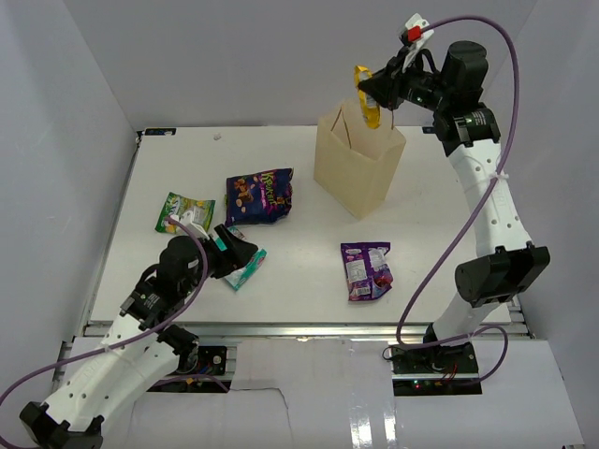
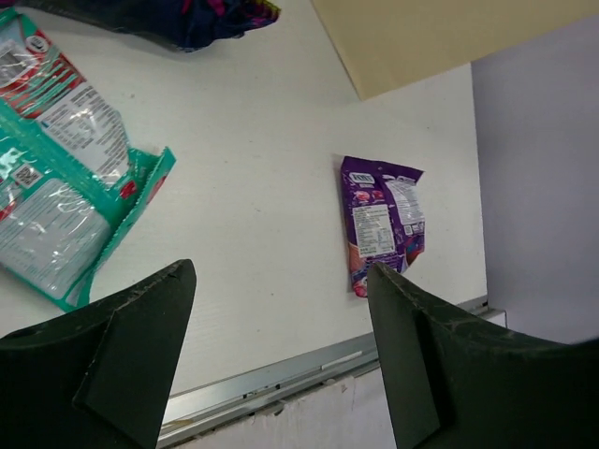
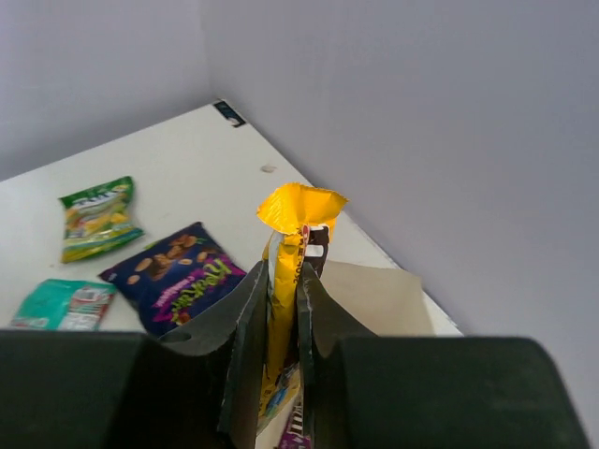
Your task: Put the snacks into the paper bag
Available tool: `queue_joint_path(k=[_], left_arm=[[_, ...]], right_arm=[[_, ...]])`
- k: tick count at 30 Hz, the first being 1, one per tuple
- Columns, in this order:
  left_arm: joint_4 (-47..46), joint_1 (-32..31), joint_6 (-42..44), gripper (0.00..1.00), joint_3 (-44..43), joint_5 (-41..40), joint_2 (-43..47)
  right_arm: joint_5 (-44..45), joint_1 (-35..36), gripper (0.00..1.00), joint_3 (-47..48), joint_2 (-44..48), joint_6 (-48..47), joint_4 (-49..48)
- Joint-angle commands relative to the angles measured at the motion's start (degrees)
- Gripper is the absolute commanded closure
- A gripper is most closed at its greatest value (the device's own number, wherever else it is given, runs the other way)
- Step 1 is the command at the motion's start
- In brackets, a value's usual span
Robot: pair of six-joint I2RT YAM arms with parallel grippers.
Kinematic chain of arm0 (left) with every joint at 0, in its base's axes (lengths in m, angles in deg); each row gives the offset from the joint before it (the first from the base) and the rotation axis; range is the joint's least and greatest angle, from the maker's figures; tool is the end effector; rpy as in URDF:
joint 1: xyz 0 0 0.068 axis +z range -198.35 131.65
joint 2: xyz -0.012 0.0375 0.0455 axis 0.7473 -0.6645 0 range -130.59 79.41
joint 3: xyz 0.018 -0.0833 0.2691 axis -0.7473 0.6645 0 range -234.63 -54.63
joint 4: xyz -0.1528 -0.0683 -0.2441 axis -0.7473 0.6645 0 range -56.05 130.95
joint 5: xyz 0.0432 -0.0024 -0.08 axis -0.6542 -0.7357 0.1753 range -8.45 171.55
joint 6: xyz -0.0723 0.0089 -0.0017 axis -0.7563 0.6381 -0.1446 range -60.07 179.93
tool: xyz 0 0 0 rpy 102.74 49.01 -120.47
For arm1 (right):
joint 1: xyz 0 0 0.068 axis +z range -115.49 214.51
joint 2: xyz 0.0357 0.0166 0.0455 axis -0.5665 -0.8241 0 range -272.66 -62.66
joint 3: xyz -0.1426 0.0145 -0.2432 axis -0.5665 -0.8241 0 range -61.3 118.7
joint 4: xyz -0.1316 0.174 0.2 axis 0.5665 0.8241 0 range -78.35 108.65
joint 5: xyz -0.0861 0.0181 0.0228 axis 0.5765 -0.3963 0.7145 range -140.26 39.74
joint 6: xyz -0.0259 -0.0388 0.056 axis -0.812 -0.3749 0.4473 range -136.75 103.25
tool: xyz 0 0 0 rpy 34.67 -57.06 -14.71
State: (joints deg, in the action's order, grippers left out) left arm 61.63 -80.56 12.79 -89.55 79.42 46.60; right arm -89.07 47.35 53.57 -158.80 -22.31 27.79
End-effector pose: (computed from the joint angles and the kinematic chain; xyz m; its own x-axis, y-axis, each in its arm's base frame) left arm 0.1624 -0.0997 0.2741 -0.6180 -0.4763 -0.6255 0.0753 0.7561 -0.6502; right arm 0.3989 0.1299 0.5384 0.1198 -0.0502 -0.9915 -0.7757 0.6186 -0.1250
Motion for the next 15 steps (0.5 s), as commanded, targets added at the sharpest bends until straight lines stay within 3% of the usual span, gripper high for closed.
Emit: queue_joint_path(k=[1, 5, 7, 9, 13, 15], left_arm=[[3.8, 0.1, -3.6, 0.16, -0.2, -6.0, -0.3], [7.3, 0.0, -6.8, 0.18, -0.7, -9.4, -2.1], [10.0, 0.0, -9.2, 0.18, -1.3, -11.6, -3.8], [12.6, 0.0, -10.9, 0.18, -2.1, -12.8, -5.5], [15.7, 0.1, -14.2, 0.18, -3.6, -14.0, -11.3], [16.7, 0.1, -14.7, 0.17, -3.9, -14.1, -14.9]], right_arm=[[6.0, -1.2, 0.89, 1.2, -3.4, -3.2, -1.9], [8.0, -1.4, 0.88, -2.2, -5.0, -7.2, -2.5], [9.2, -1.4, 0.82, -3.9, -6.1, -8.9, -2.5], [9.4, -1.8, 0.71, -4.6, -7.0, -9.9, -2.1], [4.5, -2.9, 0.34, -5.5, -5.6, -10.2, 1.8], [-5.2, -5.7, 0.24, -4.2, -4.0, -8.7, 4.8]])
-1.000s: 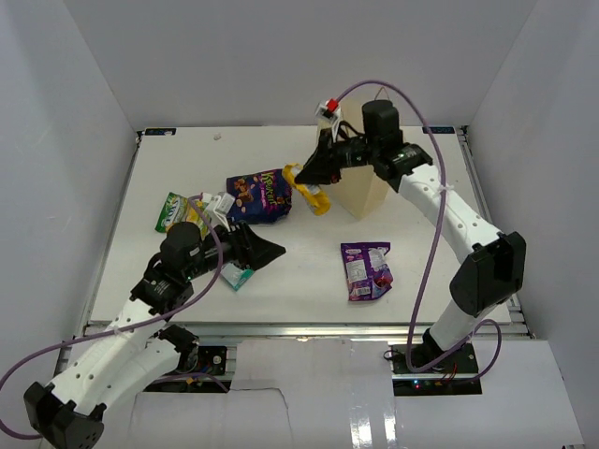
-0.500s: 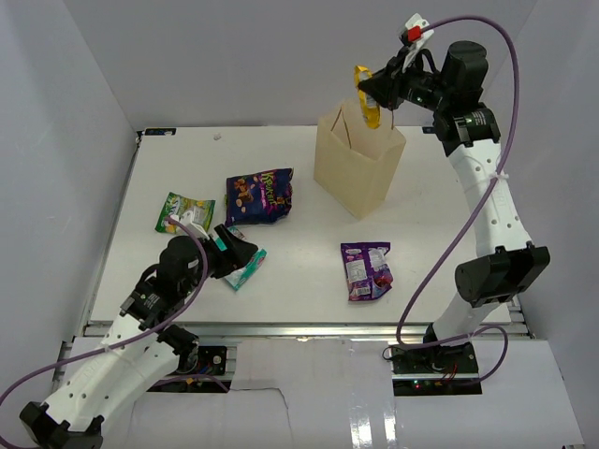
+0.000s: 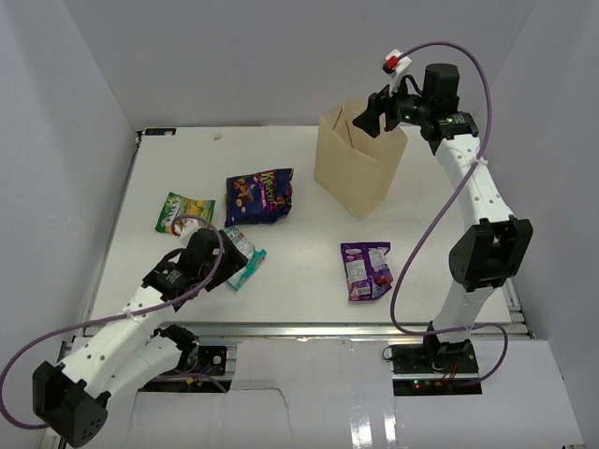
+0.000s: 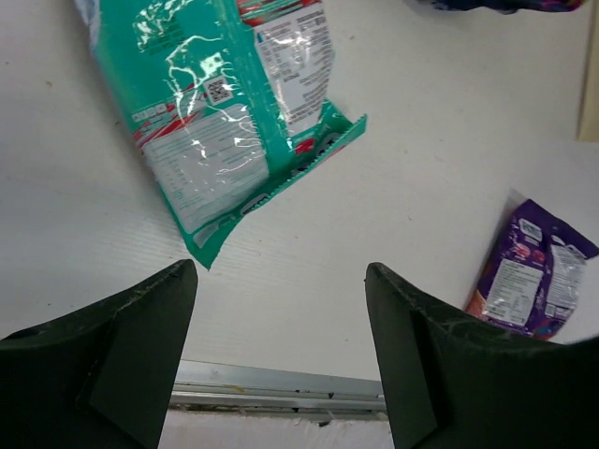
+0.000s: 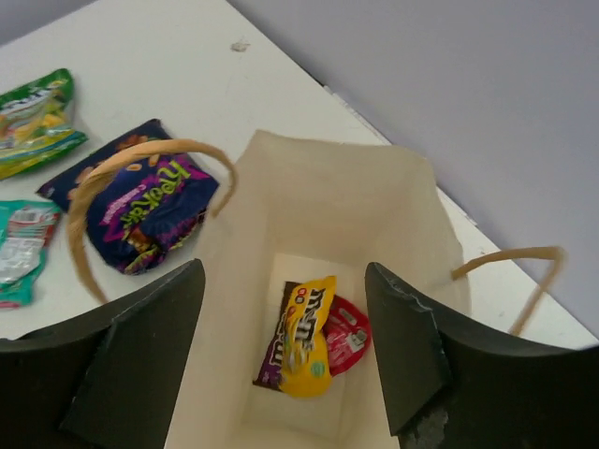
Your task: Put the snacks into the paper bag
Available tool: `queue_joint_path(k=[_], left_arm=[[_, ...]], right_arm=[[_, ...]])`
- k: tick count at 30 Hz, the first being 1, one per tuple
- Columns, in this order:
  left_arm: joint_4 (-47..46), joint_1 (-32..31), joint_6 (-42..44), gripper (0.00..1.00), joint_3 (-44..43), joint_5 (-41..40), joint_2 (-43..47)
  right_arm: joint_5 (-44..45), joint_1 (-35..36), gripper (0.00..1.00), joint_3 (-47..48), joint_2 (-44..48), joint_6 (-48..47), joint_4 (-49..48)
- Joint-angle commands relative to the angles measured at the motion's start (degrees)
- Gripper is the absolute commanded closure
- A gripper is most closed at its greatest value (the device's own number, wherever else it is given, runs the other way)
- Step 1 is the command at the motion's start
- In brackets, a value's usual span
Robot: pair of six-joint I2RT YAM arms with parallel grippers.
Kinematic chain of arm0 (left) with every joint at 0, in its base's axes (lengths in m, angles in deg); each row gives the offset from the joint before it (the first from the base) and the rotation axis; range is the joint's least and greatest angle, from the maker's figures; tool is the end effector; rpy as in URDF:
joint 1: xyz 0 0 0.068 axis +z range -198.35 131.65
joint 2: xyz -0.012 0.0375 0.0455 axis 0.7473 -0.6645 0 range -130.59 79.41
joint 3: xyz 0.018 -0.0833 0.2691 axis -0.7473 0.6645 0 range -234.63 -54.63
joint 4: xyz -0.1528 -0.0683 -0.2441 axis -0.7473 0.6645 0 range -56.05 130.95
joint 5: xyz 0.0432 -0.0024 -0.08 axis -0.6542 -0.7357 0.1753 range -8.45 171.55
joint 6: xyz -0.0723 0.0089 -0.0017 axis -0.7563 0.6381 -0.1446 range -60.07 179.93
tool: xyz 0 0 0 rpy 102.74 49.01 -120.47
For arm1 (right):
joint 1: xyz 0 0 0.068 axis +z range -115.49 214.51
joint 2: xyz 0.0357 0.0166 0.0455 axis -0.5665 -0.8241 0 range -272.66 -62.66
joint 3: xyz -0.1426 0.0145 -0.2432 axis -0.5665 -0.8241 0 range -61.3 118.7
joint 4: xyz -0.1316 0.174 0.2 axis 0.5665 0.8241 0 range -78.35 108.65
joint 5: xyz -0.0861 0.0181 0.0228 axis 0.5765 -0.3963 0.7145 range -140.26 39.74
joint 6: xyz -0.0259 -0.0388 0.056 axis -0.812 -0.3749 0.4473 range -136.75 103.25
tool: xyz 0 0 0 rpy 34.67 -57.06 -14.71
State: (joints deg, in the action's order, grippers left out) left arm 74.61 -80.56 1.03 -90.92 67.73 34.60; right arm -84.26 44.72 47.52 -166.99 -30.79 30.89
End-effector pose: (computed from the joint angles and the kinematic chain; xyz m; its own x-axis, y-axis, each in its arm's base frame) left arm 0.1770 -0.0944 0.2235 -0.6608 -0.5663 -0.4925 -0.3492 0.8129 -0.4662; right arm 0.4702 0.1192 0.4290 -0.0783 -0.2185 -0.9727 -0.7197 0.6875 -0.0965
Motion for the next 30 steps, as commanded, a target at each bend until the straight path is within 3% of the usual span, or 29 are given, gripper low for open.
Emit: queue_joint_path(k=[1, 4, 9, 13, 18, 21, 25, 30], left_arm=[[4.2, 0.4, -3.4, 0.17, -3.2, -2.7, -4.0], [4.3, 2.0, -4.5, 0.18, -3.4, -2.0, -7.5], [-0.1, 8.5, -3.1, 0.18, -2.6, 6.9, -13.2], [-2.7, 16.3, -1.7, 0.18, -2.1, 13.6, -16.6], [-5.0, 17.5, 3.8, 0.17, -3.6, 17.8, -17.7], [-7.3, 17.4, 6.2, 0.16, -4.0, 19.9, -16.6], [-7.3, 17.5, 10.8, 0.15, -3.9, 20.4, -12.8], [-7.3, 17.6, 12.3, 0.11, -0.7, 18.4, -3.7]], right_arm=[[-13.3, -3.9, 0.24, 2.4, 4.9, 0.2, 3.5], [-21.6, -5.9, 0.21, -1.0, 9.9, -0.7, 8.4], [-25.5, -6.1, 0.2, -16.8, 19.7, -13.1, 18.1], [-25.3, -6.1, 0.18, -26.4, 24.4, -20.9, 23.6], [-21.3, -6.0, 0.18, -33.7, 27.2, -32.3, 34.7], [-15.9, -6.1, 0.19, -38.0, 28.5, -29.5, 34.5], [-7.8, -6.0, 0.17, -49.5, 32.2, -14.0, 23.4], [5.2, -6.0, 0.13, -57.2, 35.0, 4.9, 11.4]])
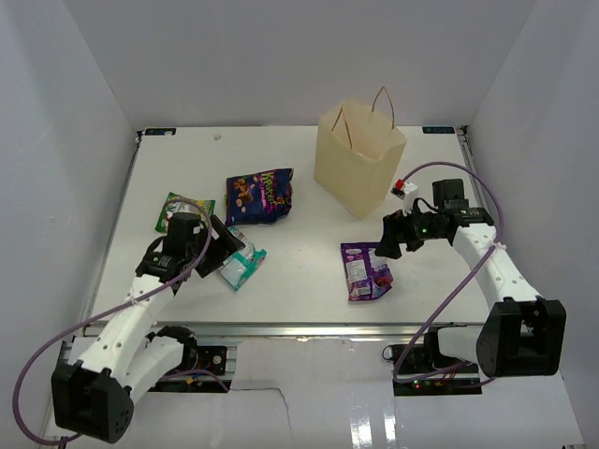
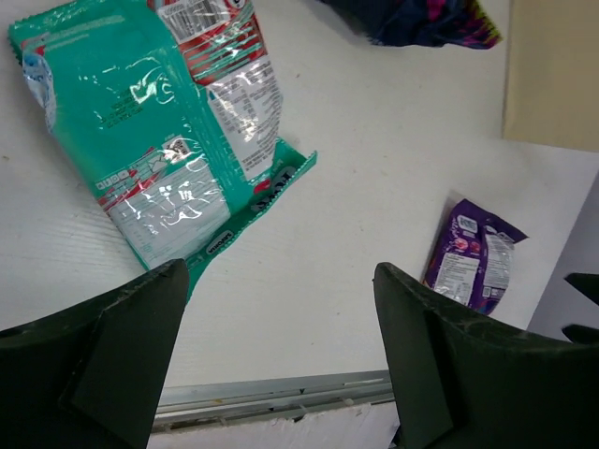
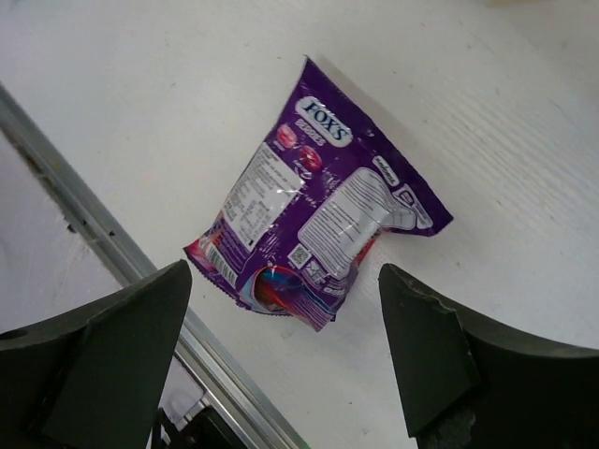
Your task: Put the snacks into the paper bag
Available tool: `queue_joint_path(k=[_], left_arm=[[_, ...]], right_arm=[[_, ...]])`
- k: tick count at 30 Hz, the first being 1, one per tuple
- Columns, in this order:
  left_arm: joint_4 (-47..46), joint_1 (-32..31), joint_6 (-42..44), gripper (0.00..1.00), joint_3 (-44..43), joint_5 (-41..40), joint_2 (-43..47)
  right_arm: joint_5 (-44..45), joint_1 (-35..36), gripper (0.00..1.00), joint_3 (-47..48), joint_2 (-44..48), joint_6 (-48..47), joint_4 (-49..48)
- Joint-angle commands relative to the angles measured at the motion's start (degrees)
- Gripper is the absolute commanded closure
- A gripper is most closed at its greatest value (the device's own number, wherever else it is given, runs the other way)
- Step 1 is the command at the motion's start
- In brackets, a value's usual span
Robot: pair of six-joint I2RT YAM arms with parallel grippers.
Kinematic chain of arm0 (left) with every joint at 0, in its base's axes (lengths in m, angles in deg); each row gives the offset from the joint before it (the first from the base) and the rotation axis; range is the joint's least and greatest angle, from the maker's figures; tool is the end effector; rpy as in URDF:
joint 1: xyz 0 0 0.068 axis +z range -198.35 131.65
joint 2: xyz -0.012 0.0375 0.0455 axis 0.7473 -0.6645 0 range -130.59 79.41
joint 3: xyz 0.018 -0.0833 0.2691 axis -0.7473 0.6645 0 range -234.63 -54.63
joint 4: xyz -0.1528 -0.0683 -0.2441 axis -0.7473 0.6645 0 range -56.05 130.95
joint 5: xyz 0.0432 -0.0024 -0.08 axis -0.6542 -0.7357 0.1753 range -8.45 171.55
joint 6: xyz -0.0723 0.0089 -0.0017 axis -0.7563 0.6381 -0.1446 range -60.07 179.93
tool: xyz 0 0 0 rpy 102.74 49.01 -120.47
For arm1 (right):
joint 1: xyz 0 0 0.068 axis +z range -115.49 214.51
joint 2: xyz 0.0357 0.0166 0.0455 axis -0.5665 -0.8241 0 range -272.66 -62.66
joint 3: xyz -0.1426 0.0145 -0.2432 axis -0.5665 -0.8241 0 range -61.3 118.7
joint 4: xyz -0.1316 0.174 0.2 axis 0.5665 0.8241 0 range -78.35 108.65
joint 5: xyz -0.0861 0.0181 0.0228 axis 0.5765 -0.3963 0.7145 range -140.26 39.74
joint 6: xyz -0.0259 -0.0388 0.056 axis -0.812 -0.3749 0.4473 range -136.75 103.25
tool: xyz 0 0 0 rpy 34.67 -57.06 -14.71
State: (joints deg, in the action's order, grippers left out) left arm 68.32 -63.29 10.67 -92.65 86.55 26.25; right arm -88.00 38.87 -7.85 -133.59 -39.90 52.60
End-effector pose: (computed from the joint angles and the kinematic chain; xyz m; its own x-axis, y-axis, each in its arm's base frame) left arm 0.2215 -0.0646 0.2148 -0.7156 -0.5902 -0.3736 -0.3535 0.7673 -0.5351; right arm 0.2773 0.0584 0.2410 -0.6318 -0.3601 -0.6864 -0.6831 0.6771 0.2737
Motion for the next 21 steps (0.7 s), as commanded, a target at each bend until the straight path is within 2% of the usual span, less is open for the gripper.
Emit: queue_joint_path(k=[1, 6, 14, 21], left_arm=[[-0.7, 0.3, 2.1, 0.09, 2.3, -0.8, 5.6], [-0.4, 0.3, -0.6, 0.08, 6.1, -1.1, 9.7], [-0.2, 0.3, -0.8, 0.07, 6.7, -0.7, 11.7], [0.6, 0.3, -1.1, 0.07, 6.3, -0.9, 13.3]], right_arm=[[9.3, -0.1, 0.12, -2.7, 1.2, 15.2, -11.2], [9.3, -0.1, 0.08, -8.3, 1.1, 21.8, -17.7], [7.4, -0.1, 0.07, -10.6, -6.1, 21.8, -21.3], [6.1, -0.1, 0.11, -11.0, -11.5, 22.7, -22.7]])
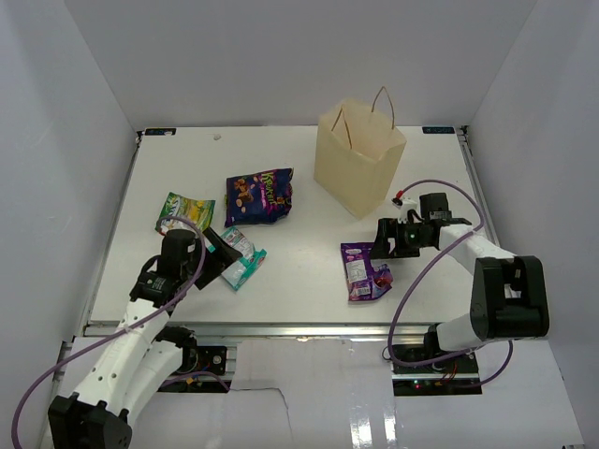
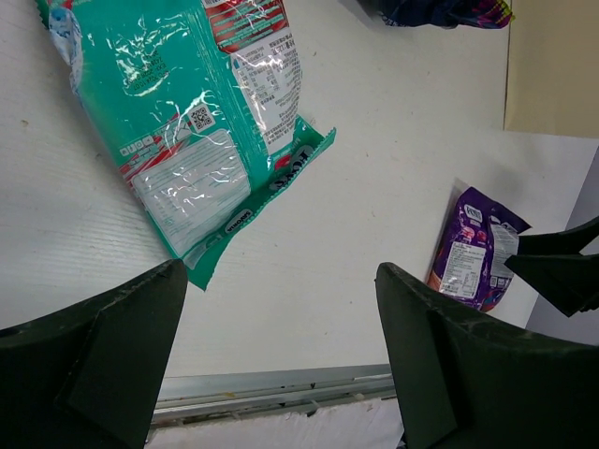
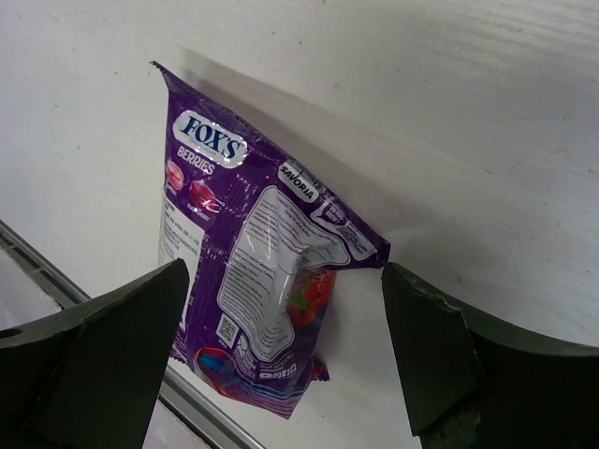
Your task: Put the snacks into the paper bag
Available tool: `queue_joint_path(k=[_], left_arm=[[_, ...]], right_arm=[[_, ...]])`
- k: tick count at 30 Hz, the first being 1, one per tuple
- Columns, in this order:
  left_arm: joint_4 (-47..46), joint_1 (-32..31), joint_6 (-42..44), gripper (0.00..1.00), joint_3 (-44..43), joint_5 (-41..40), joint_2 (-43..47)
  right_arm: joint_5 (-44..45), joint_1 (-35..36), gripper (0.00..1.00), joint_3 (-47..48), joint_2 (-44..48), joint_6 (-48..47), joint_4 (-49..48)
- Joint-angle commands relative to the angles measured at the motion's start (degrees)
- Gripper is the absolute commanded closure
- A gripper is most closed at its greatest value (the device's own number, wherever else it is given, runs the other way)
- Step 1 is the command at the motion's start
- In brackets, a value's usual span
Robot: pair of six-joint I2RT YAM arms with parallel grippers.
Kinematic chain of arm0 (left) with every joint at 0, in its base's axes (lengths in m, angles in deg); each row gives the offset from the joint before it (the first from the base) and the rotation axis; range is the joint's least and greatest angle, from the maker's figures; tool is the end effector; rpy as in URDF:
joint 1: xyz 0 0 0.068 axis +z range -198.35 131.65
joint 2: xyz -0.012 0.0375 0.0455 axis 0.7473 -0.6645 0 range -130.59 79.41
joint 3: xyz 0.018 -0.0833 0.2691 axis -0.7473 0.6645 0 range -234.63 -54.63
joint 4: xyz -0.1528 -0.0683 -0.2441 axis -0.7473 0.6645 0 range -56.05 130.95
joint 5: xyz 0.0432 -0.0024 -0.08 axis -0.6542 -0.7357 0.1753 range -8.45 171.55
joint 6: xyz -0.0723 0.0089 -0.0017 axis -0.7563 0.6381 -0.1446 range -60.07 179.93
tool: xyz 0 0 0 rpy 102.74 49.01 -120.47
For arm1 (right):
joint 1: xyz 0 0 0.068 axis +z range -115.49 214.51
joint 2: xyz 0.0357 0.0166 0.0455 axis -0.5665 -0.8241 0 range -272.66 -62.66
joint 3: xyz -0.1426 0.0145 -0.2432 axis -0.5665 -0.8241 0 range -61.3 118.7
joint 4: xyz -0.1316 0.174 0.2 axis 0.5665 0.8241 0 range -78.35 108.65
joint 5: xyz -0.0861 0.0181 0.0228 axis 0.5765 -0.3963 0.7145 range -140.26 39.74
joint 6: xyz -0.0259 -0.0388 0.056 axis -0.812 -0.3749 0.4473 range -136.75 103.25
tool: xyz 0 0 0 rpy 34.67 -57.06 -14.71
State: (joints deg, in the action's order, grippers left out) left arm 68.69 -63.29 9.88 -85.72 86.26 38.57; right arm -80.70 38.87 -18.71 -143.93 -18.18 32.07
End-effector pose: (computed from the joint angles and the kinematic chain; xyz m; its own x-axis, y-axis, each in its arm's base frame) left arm 0.1886 -0.0555 0.2098 -0.6751 -0.6105 -0.4140 -0.3178 0.7472 -0.5837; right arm 0.2974 0.0535 0.1467 -0.8472 -0.0863 -0.5242 -0.3463 0.8380 0.4217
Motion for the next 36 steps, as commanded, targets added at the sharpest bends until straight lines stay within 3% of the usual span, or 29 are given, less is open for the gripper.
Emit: queue_joint_path(k=[1, 6, 18, 24, 32, 36], left_arm=[[0.4, 0.3, -0.7, 0.07, -0.5, -0.8, 1.5], [0.8, 0.3, -1.4, 0.07, 0.6, -0.9, 2.6], [-0.1, 0.3, -2.0, 0.07, 1.8, -0.6, 2.2], [-0.6, 0.3, -1.9, 0.07, 2.3, -0.7, 1.6], [-0.6, 0.3, -1.6, 0.07, 2.1, -0.7, 2.2], [-0.6, 0.3, -1.6, 0.07, 2.3, -0.4, 2.5]], right_arm=[[-0.9, -0.1, 0.11, -0.6, -1.8, 1.0, -2.1], [-1.6, -0.1, 0.13, -1.5, -3.5, 1.0, -2.3], [-5.9, -0.1, 0.32, -2.2, -4.2, 0.4, -1.9], [-6.9, -0.1, 0.49, -1.2, -5.3, -0.5, -1.2], [-11.0, -0.1, 0.91, 0.5, -4.4, -4.8, 1.0], [-16.5, -0.1, 0.92, 0.8, -1.0, -10.7, 3.6]])
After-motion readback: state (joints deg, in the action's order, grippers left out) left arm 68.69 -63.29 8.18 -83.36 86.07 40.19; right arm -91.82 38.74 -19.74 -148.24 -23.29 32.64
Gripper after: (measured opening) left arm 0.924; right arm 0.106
